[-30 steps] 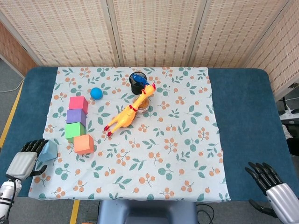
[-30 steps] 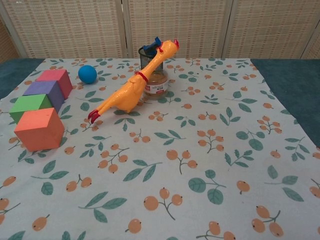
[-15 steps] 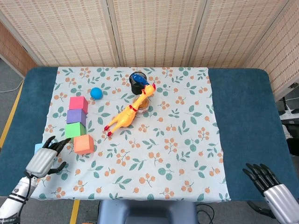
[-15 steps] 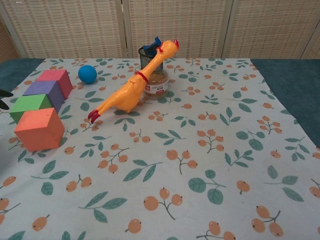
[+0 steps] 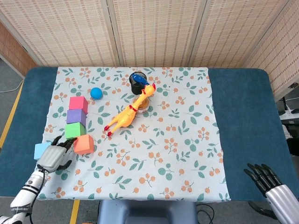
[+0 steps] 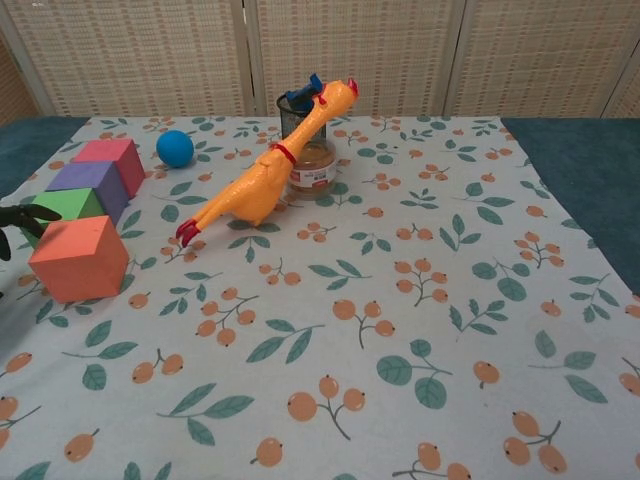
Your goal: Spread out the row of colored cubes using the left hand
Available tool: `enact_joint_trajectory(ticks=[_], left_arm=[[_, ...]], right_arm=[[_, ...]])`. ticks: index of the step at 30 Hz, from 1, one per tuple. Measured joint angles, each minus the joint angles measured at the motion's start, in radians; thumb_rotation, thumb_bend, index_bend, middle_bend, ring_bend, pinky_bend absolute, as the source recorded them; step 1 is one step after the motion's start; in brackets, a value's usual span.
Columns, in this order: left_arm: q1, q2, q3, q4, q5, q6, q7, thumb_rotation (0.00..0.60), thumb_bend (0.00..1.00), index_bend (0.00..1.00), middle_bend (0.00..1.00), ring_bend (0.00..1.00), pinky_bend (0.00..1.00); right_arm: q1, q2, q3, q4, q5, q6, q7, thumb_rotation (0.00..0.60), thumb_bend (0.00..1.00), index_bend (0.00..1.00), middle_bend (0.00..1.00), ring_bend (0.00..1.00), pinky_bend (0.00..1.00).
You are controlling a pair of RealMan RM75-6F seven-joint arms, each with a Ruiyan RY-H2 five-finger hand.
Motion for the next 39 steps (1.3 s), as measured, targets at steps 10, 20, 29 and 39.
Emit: enact_joint_trajectory(ticks=[10,20,29,39], left_arm=[[-0.032,-0.042,0.003,-0.049,0.084,0.024,0.010,0.600,0.39,0.00,0.12,0.32,0.03],[-0.060,-0.137,0.004,-0.061,0.229,0.114,0.037,0.600,0.38,0.00,0.00,0.00,0.01],[-0.081,-0.149,-0.025,0.020,0.222,0.140,-0.066,0.600,0.41,0.00,0.00,0.02,0.00],[-0.100,-0.071,-0.069,0.072,0.165,0.122,-0.352,0.557,0.65,0.00,0.03,0.21,0.00]], right_arm=[[0.002,0.002,0.004,-0.002,0.012,-0.006,0.006,0.600,0.11,0.00,0.00,0.00,0.00],[0.007,0.006,0.006,-0.005,0.022,-0.017,0.012,0.600,0.11,0.00,0.00,0.00,0.00],[0.008,0.009,0.005,-0.006,0.023,-0.019,0.020,0.600,0.11,0.00,0.00,0.00,0.00],[0.007,0.004,0.001,-0.009,0.014,-0.024,0.002,0.600,0.12,0.00,0.00,0.00,0.00]])
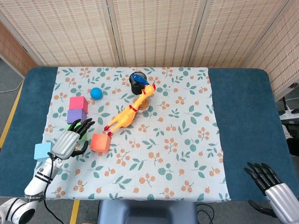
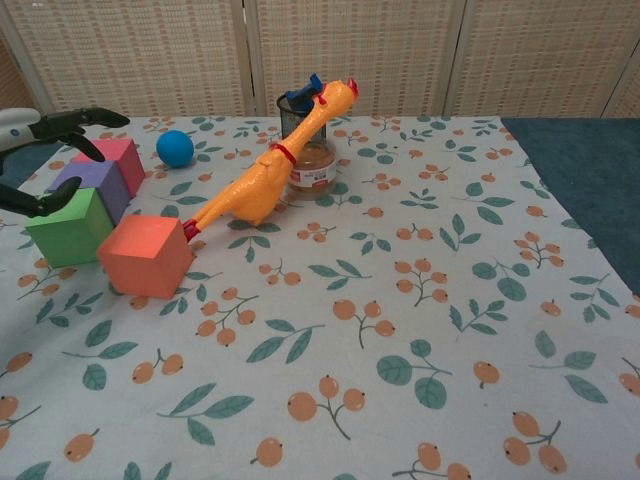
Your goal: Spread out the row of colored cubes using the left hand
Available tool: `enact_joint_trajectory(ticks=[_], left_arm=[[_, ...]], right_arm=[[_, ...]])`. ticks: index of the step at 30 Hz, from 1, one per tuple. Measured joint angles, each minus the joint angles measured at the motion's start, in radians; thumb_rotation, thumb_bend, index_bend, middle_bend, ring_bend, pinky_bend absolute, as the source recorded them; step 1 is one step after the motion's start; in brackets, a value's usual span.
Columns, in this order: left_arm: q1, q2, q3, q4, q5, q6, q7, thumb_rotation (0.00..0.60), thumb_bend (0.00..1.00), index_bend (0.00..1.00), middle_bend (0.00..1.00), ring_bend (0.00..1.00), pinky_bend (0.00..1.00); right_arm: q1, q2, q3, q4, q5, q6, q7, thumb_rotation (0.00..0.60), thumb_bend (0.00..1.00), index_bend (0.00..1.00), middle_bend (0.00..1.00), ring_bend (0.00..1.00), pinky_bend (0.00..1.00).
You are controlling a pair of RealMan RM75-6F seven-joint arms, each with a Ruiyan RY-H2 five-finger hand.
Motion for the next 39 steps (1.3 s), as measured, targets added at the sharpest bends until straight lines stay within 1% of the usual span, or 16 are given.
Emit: enact_joint_trajectory(ticks=[2,4,8,10,13,17,23,29,34,39], left_arm=[[-0.011,0.007,-0.002,0.022,-0.006,-0.021,-0.065,0.521,0.68,0.00,0.03,0.21,0.00],[-0.024,0.009,-0.001,0.038,-0.012,-0.054,-0.098,0.478,0.69,0.00,0.02,0.20,0.00],[-0.062,-0.008,0.005,0.082,-0.033,-0.135,-0.109,0.466,0.68,0.00,0.02,0.20,0.00],[-0.075,-0.026,0.008,0.102,-0.040,-0.155,-0.104,0.464,0.67,0.00,0.02,0.20,0.00],[-0.090,-0.053,0.013,0.124,-0.046,-0.170,-0.083,0.463,0.67,0.00,0.02,0.20,0.00],[-0.098,-0.067,0.018,0.137,-0.057,-0.181,-0.039,0.443,0.66,0.00,0.03,0.21,0.00],[-0.094,-0.071,0.016,0.142,-0.106,-0.184,0.081,0.440,0.66,0.00,0.09,0.27,0.00],[-0.080,-0.049,0.016,0.112,-0.198,-0.195,0.209,0.442,0.66,0.00,0.11,0.28,0.00],[-0.057,-0.025,0.017,0.089,-0.236,-0.179,0.259,0.444,0.66,0.00,0.13,0.31,0.00],[-0.023,0.012,0.021,0.076,-0.261,-0.148,0.266,0.445,0.65,0.00,0.16,0.34,0.00]], right_arm=[[0.000,-0.002,-0.001,0.000,-0.001,-0.001,-0.005,0.600,0.11,0.00,0.00,0.00,0.00],[0.000,-0.004,-0.002,0.000,-0.003,-0.004,-0.008,0.600,0.11,0.00,0.00,0.00,0.00],[0.000,-0.006,-0.001,0.001,-0.002,-0.005,-0.011,0.600,0.12,0.00,0.00,0.00,0.00],[0.000,-0.006,0.000,0.001,0.001,-0.007,-0.011,0.600,0.12,0.00,0.00,0.00,0.00],[0.002,-0.007,0.000,0.002,0.003,-0.011,-0.009,0.600,0.12,0.00,0.00,0.00,0.00],[0.004,-0.006,0.000,0.002,0.008,-0.018,-0.007,0.600,0.12,0.00,0.00,0.00,0.00],[0.006,-0.001,-0.005,0.000,0.001,-0.016,0.004,0.600,0.12,0.00,0.00,0.00,0.00],[0.007,0.004,-0.012,-0.002,-0.011,-0.011,0.014,0.600,0.12,0.00,0.00,0.00,0.00],[0.005,0.009,-0.018,-0.002,-0.021,-0.002,0.021,0.600,0.12,0.00,0.00,0.00,0.00],[0.007,0.010,-0.019,0.000,-0.023,-0.005,0.023,0.600,0.12,0.00,0.00,0.00,0.00]])
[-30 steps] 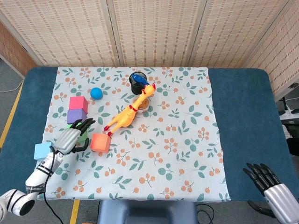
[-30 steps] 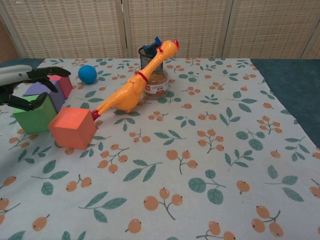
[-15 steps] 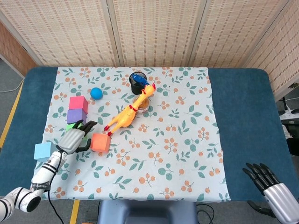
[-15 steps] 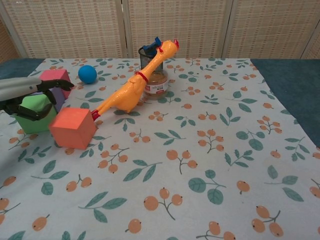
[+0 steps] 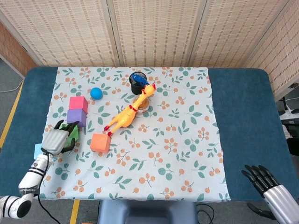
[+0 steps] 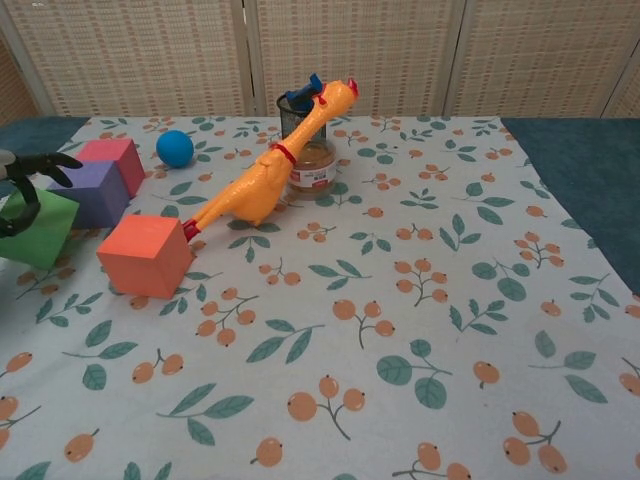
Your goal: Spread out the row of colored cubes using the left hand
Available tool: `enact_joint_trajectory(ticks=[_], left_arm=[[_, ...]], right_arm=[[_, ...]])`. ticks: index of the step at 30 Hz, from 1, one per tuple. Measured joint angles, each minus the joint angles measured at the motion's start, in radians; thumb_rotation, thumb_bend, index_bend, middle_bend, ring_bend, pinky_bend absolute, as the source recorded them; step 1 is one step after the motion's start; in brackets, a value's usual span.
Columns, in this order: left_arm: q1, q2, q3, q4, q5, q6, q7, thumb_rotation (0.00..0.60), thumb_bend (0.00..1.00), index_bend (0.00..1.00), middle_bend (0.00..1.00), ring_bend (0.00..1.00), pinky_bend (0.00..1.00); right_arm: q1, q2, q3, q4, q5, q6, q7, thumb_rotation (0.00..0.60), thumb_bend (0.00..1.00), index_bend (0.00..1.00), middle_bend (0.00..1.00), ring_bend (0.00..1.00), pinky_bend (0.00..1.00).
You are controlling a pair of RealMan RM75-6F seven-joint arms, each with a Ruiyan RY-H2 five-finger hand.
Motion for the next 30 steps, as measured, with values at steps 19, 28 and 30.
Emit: enact_joint_trajectory(ticks=[19,28,30], left_arm=[[0.064,0.000,-0.005,0.137,0.145,0.145,-0.289,0.513,0.39,0.00,0.00,0.03,0.00],[0.010,-0.016,-0.017,0.156,0.120,0.048,-0.244,0.505,0.37,0.00,0.00,0.02,0.00],[0.010,-0.012,-0.006,0.151,0.113,0.028,-0.215,0.516,0.37,0.00,0.00,0.01,0.00]], right_arm=[[0.005,-0.004,-0.003,-0.008,0.002,-0.025,-0.024,0.600,0.12,0.00,0.00,0.00,0.00],[0.005,-0.003,0.002,-0.009,0.015,-0.024,-0.020,0.600,0.12,0.00,0.00,0.00,0.00],[0.007,-0.003,0.004,-0.009,0.021,-0.030,-0.020,0.600,0.12,0.00,0.00,0.00,0.00]])
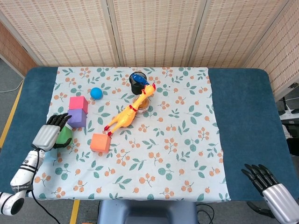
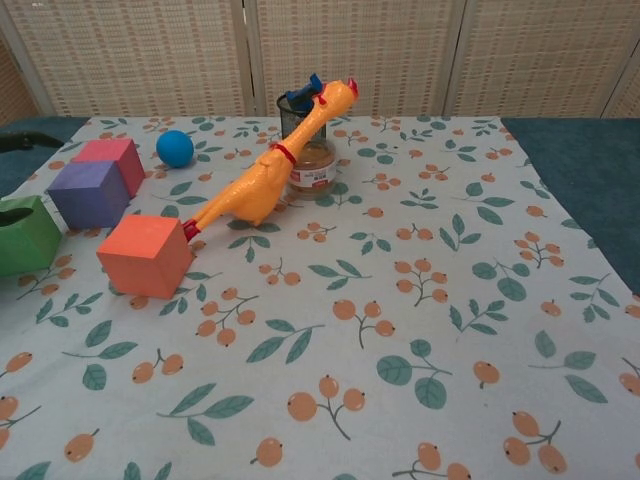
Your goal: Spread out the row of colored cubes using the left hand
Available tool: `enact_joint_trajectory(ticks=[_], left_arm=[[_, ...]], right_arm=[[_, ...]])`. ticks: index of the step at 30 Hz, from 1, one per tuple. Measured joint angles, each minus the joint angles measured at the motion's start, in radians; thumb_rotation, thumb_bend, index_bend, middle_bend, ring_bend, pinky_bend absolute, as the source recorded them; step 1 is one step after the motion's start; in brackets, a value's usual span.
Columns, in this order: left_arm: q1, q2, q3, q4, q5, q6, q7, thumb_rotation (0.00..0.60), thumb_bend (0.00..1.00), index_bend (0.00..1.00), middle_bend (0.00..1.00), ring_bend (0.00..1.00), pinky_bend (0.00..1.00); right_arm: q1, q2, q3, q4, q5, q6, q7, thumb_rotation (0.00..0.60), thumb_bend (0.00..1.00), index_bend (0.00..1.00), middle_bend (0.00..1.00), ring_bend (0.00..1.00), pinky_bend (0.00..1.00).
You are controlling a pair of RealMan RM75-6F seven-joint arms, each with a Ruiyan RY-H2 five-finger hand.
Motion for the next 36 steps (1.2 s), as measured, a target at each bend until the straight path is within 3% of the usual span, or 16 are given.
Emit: enact_joint_trajectory(ticks=[10,15,19,22,30,36], left_arm=[[-0.005,0.015,0.012,-0.024,-0.123,-0.106,0.153,0.536,0.35,0.00,0.00,0.04,0.00],[-0.010,-0.009,0.011,0.009,-0.168,-0.129,0.207,0.600,0.33,0.00,0.00,0.22,0.00],[-0.008,-0.036,0.008,0.046,-0.163,-0.113,0.207,0.600,0.35,0.00,0.00,0.41,0.00],[-0.007,-0.053,0.000,0.068,-0.164,-0.105,0.200,0.600,0.39,0.00,0.02,0.47,0.00],[-0.004,-0.089,-0.034,0.133,-0.175,-0.055,0.193,0.600,0.44,0.00,0.04,0.47,0.02],[-0.005,-0.123,-0.096,0.219,-0.248,-0.013,0.221,0.600,0.42,0.00,0.04,0.37,0.03]], right_arm=[[0.000,0.003,-0.002,-0.001,-0.006,0.006,0.005,0.600,0.12,0.00,0.00,0.00,0.00],[-0.002,0.006,-0.003,-0.002,-0.009,0.014,0.011,0.600,0.12,0.00,0.00,0.00,0.00],[-0.001,0.005,-0.003,-0.002,-0.008,0.011,0.009,0.600,0.12,0.00,0.00,0.00,0.00],[0.000,0.003,-0.003,-0.002,-0.008,0.004,0.006,0.600,0.12,0.00,0.00,0.00,0.00],[-0.001,0.005,-0.003,-0.005,-0.004,0.004,0.001,0.600,0.12,0.00,0.00,0.00,0.00],[-0.003,0.005,-0.003,-0.007,-0.003,0.000,-0.011,0.600,0.12,0.00,0.00,0.00,0.00]])
